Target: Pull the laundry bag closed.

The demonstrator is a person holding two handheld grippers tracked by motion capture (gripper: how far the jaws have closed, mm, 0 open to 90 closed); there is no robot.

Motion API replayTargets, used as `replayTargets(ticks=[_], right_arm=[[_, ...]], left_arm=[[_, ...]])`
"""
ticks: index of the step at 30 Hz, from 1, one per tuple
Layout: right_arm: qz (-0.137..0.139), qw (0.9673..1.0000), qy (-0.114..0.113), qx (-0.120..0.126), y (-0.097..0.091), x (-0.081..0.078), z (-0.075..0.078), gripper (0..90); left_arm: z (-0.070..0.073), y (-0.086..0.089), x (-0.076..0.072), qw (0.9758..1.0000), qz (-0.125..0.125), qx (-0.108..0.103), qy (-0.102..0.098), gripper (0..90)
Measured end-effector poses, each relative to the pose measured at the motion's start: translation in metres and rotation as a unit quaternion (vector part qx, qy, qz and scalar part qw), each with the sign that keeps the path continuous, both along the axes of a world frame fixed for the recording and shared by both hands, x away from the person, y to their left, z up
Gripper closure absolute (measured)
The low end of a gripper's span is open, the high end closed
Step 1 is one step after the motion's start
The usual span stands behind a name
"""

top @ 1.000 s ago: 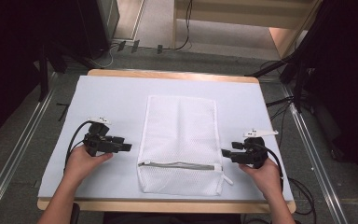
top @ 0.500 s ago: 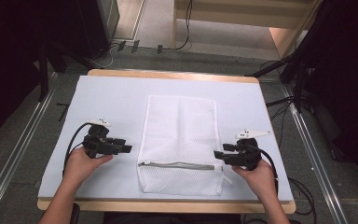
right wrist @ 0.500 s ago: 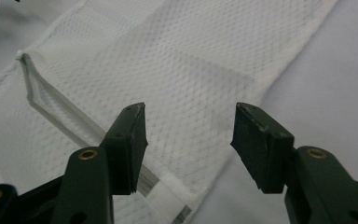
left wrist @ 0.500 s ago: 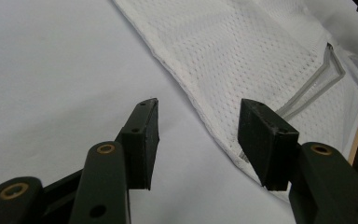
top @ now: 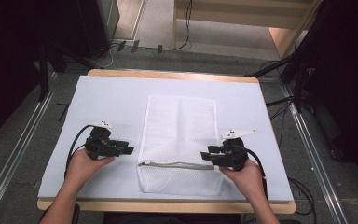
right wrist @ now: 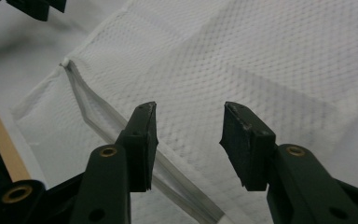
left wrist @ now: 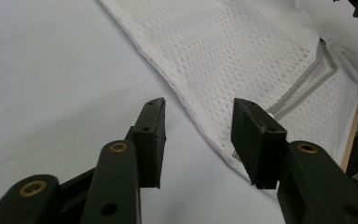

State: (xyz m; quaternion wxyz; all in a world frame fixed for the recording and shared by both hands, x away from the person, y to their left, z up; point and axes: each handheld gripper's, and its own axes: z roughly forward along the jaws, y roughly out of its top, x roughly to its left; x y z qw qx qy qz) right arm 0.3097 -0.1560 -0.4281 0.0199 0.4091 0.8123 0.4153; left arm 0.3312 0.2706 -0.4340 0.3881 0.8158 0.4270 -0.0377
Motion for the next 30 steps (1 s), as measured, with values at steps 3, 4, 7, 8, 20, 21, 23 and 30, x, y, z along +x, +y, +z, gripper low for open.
replayTargets(ticks=[3,4,7,8,20,21,23,30], right_arm=[[0.01,0.9999,0.003,0.0,0.008,-0.001,0.002,60.0],[0.01,0.9999,0.004,0.0,0.011,-0.002,0.002,61.9],[0.02,0.9998,0.005,0.006,0.018,-0.002,0.004,66.4],[0.023,0.9997,0.004,0.004,0.021,-0.003,0.004,66.6],[0.059,0.9982,0.004,0.004,0.058,-0.002,0.002,62.9],[0.062,0.9981,0.002,0.006,0.061,-0.001,0.001,61.6],[0.062,0.998,0.0,0.008,0.065,0.0,0.001,60.3],[0.078,0.9969,0.008,0.004,0.077,-0.001,0.0,69.8]], left_arm=[[0.001,-0.001,-0.001,1.0,-0.004,-0.001,-0.003,63.4],[0.001,-0.002,-0.002,1.0,-0.005,-0.001,-0.003,66.1],[0.002,-0.003,-0.002,0.9999,-0.008,-0.009,0.005,73.6],[0.002,-0.004,-0.002,0.9999,-0.009,-0.01,0.005,74.6],[0.001,-0.009,-0.001,0.9997,-0.023,-0.003,0.006,75.3],[0.001,-0.009,-0.001,0.9997,-0.022,-0.001,0.007,73.4],[0.001,-0.009,0.0,0.9997,-0.024,0.002,0.0,75.1],[0.001,-0.015,-0.001,0.9994,-0.028,-0.009,0.017,83.9]])
